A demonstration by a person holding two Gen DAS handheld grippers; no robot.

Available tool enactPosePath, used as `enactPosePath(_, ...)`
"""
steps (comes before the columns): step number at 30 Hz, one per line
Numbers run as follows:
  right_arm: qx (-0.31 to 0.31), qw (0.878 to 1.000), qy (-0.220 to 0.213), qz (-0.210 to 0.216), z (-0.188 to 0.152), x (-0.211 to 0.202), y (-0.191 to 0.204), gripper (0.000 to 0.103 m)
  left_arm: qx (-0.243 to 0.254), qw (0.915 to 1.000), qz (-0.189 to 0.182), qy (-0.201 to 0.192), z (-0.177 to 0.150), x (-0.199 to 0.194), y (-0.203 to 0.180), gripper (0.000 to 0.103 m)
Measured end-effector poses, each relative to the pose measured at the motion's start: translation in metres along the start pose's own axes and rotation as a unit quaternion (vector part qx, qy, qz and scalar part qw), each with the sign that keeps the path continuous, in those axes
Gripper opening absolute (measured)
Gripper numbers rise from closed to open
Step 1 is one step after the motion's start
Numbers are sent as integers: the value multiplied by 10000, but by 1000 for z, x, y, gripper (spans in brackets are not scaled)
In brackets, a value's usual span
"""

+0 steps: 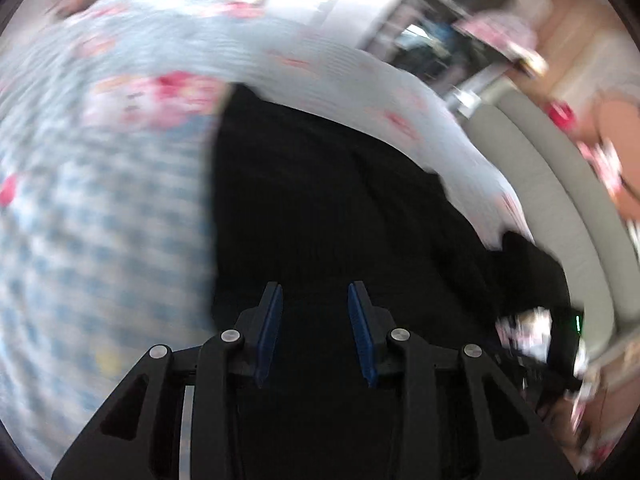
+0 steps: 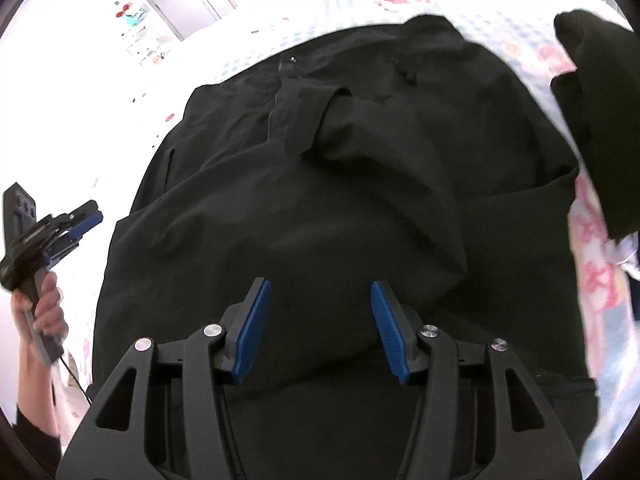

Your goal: Fold clothes

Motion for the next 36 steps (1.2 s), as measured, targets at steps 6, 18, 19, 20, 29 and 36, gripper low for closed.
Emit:
enactPosePath(6,-832,9957,415,-14,-18,19,30,56,550,9878,1073,982,-70,32,14,27)
enactPosePath(18,-154,9978,-48,637,-32,-29,45,63,1206,9820,1305,646,-132,-42,-30,48)
enactPosePath(19,-143,9966,20,816,-40,-26,57,63,1181,9800,1420,742,-145,-39,-27,48)
enactPosePath(20,-266,9968,123,744,-49,-18,62,63,1179,9786,1505,756,-153,-42,-24,48)
enactPosePath(29,-1073,9925,501,-293,-89,3,63,58,720,9843,1488,617,-167,-85,-35,52)
enactPosePath(36,-728,9952,556,340,-95,8,86,64,315,9874,1396,669,-171,-80,-43,60)
Point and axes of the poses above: each gripper's, at about its wrist camera, not at the fingertips, and x roughly the way its jaws point, y to its left, z to its top, the point moved 9 cm from there along x, roughly the way its jaws point, and after that the axes turned 6 degrees about -y, right-handed, at the moved point
